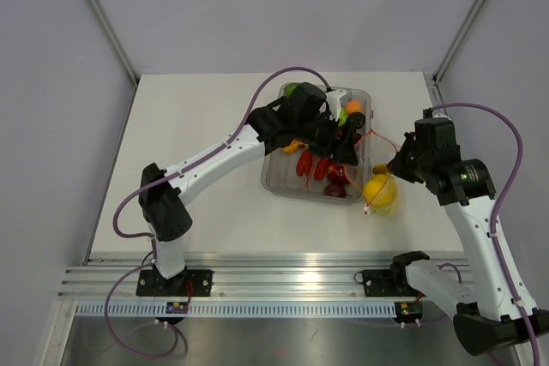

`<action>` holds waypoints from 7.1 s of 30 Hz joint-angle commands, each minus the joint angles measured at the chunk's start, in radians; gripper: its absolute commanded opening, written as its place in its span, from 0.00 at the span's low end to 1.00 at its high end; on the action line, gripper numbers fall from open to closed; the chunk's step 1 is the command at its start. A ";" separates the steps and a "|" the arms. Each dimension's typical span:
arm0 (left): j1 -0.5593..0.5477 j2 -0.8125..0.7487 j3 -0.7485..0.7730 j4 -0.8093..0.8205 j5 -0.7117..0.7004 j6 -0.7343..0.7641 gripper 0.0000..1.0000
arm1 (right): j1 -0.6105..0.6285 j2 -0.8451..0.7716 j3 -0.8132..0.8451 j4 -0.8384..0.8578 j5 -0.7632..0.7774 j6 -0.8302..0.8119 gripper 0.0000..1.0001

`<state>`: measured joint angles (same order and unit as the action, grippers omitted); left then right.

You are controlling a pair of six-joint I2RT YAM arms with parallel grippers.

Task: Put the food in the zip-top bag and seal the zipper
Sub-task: Pick up the fake fruit from the bin, then place the fake fruit in the zipper food storage bag, then pick up the fake fruit from the bin.

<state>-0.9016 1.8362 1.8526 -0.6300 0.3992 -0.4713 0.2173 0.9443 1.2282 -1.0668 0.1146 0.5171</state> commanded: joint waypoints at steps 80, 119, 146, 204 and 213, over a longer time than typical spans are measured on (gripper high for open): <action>0.047 0.348 -0.010 0.165 0.078 0.902 0.82 | 0.007 0.060 0.071 0.011 0.109 -0.005 0.00; 0.040 0.351 -0.099 0.205 0.040 0.807 0.38 | 0.005 0.022 0.051 0.001 0.102 0.020 0.00; 0.142 -0.167 -0.191 0.182 0.136 0.605 0.27 | 0.005 0.048 0.016 0.065 0.065 0.006 0.00; 0.013 -0.146 -0.513 0.323 -0.111 0.283 0.99 | 0.005 0.036 0.013 0.060 0.065 0.001 0.00; 0.009 0.076 -0.411 0.277 -0.056 0.329 0.96 | 0.005 0.022 0.013 0.041 0.076 0.000 0.00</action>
<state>-0.8936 1.8725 1.3811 -0.3691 0.3035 -0.1730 0.2173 0.9817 1.2289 -1.0267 0.1722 0.5270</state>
